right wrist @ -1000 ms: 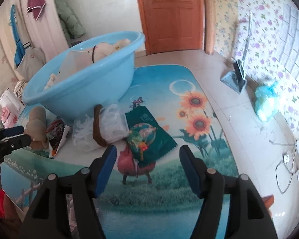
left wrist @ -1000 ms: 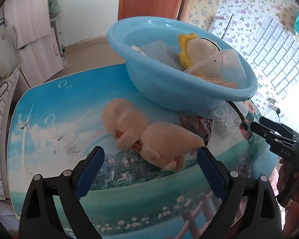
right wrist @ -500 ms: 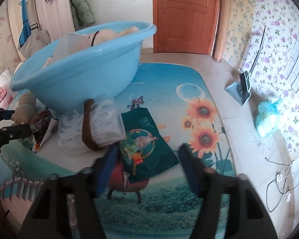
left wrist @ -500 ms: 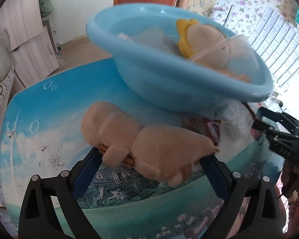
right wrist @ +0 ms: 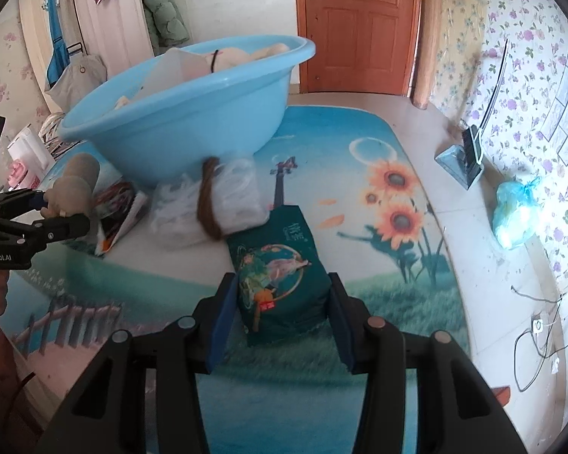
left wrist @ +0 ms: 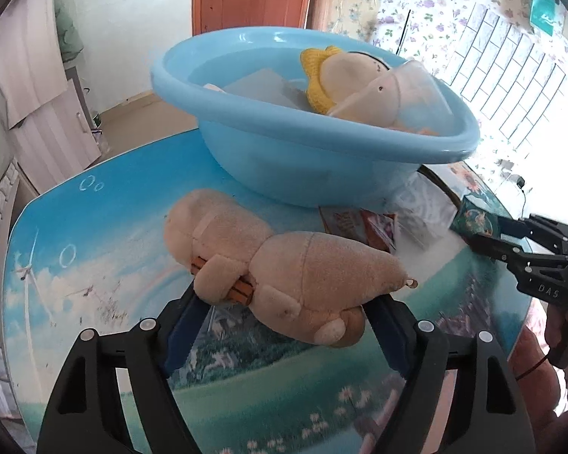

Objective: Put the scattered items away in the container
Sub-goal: 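Lift the green packet with the right tool while the left tool lifts the plush bear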

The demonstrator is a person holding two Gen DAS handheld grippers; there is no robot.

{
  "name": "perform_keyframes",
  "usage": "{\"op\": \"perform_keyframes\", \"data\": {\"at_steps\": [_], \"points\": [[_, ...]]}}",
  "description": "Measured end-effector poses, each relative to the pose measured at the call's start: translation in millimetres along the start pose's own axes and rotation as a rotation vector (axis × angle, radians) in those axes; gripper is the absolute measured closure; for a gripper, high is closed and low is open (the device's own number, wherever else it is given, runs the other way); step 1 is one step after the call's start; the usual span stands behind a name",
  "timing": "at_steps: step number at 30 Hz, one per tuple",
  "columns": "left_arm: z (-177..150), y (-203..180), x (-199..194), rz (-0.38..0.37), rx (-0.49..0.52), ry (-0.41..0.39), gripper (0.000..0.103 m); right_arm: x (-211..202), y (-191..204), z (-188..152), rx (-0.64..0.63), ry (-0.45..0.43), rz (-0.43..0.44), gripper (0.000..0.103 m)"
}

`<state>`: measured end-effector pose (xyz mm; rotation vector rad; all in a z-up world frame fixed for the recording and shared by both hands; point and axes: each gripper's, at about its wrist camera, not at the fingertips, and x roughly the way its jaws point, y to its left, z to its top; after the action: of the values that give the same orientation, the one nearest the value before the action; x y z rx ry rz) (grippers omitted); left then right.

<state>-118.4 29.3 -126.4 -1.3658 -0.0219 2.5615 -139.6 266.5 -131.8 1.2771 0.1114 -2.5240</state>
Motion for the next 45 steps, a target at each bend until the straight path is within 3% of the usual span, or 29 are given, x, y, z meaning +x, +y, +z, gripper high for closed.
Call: {"op": "perform_keyframes", "data": {"at_steps": [10, 22, 36, 45], "points": [[-22, 12, -34, 0.006, -0.031, -0.029, 0.023, -19, 22, -14, 0.006, -0.006, 0.026, 0.058], [-55, 27, -55, 0.017, -0.068, 0.003, 0.022, -29, 46, -25, -0.016, 0.012, -0.011, 0.058], [-74, 25, -52, -0.016, -0.054, 0.071, 0.019, -24, 58, -35, -0.034, 0.061, 0.017, 0.056], [-75, 26, -48, -0.011, -0.055, 0.076, 0.012, -21, 70, -37, -0.095, 0.050, 0.004, 0.047]]}}
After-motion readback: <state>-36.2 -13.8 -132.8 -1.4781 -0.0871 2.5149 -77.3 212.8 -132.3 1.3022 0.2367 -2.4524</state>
